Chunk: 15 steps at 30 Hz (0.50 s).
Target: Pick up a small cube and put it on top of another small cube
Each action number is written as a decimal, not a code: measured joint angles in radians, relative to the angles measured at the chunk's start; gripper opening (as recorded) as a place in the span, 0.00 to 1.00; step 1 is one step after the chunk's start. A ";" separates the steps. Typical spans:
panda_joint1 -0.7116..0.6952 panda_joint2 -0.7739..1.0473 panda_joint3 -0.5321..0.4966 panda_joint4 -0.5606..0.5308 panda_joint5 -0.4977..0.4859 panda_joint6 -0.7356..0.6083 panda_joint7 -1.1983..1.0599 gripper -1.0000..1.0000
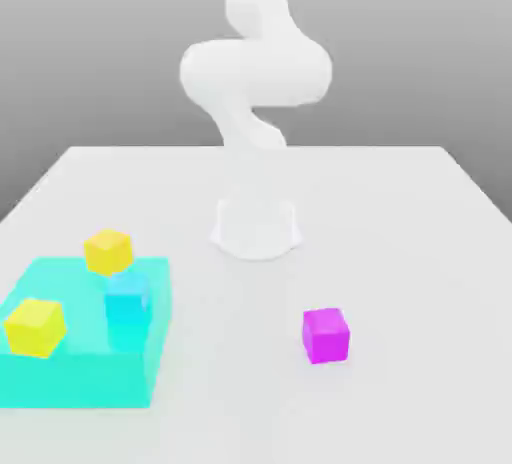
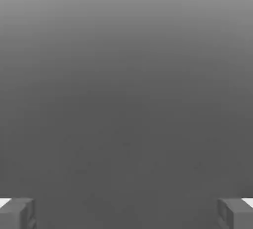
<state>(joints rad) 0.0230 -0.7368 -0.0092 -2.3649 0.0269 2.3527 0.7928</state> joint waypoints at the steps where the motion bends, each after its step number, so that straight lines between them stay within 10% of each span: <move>1: 0.011 0.032 -0.002 -0.031 0.013 0.026 -0.003 0.50; 15: 0.158 0.492 0.093 -0.468 0.099 0.396 0.023 0.50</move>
<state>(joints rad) 0.1812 -0.2448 0.0833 -2.8325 0.1261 2.7491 0.8156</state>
